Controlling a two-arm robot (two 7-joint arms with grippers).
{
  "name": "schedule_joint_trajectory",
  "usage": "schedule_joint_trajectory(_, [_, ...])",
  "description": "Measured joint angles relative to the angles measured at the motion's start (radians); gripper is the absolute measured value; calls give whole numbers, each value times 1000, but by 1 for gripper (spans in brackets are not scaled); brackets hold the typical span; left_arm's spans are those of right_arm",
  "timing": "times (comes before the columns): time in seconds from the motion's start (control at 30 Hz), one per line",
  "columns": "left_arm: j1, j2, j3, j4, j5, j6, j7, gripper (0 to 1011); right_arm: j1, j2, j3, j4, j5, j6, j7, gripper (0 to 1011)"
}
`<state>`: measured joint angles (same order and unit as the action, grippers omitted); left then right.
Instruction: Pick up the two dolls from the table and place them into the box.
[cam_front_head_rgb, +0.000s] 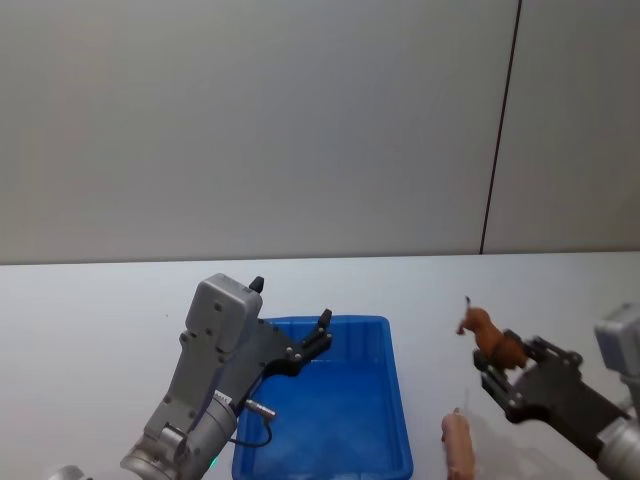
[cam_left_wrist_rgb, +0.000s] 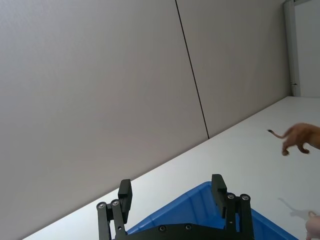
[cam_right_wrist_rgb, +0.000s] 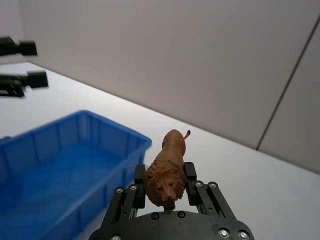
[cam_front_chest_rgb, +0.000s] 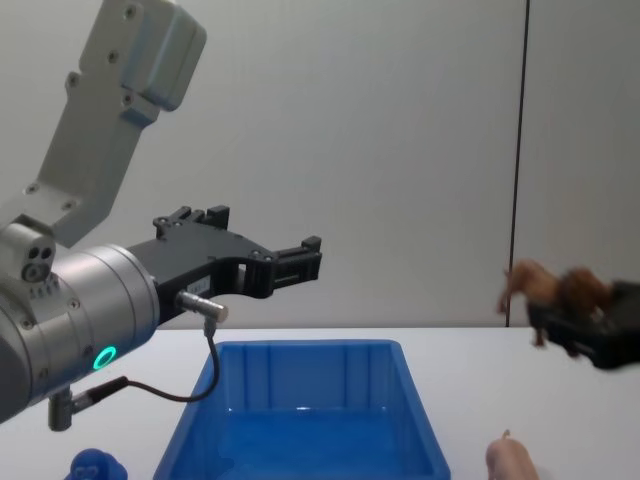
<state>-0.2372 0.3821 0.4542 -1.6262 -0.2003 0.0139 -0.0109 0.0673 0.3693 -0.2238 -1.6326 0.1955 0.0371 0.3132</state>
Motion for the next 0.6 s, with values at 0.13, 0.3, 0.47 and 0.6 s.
schedule_joint_trajectory(0.13, [0, 0, 0, 0, 0, 0, 0, 1001, 46, -27, -11, 0, -7, 2, 43, 436])
schedule_joint_trajectory(0.3, [0, 0, 0, 0, 0, 0, 0, 1001, 93, -58, -25, 17, -8, 21, 89, 436])
schedule_joint_trajectory(0.47, [0, 0, 0, 0, 0, 0, 0, 1001, 144, -98, -49, 46, -8, 58, 147, 436])
schedule_joint_trajectory(0.6, [0, 0, 0, 0, 0, 0, 0, 1001, 178, -129, -68, 74, -8, 86, 182, 438])
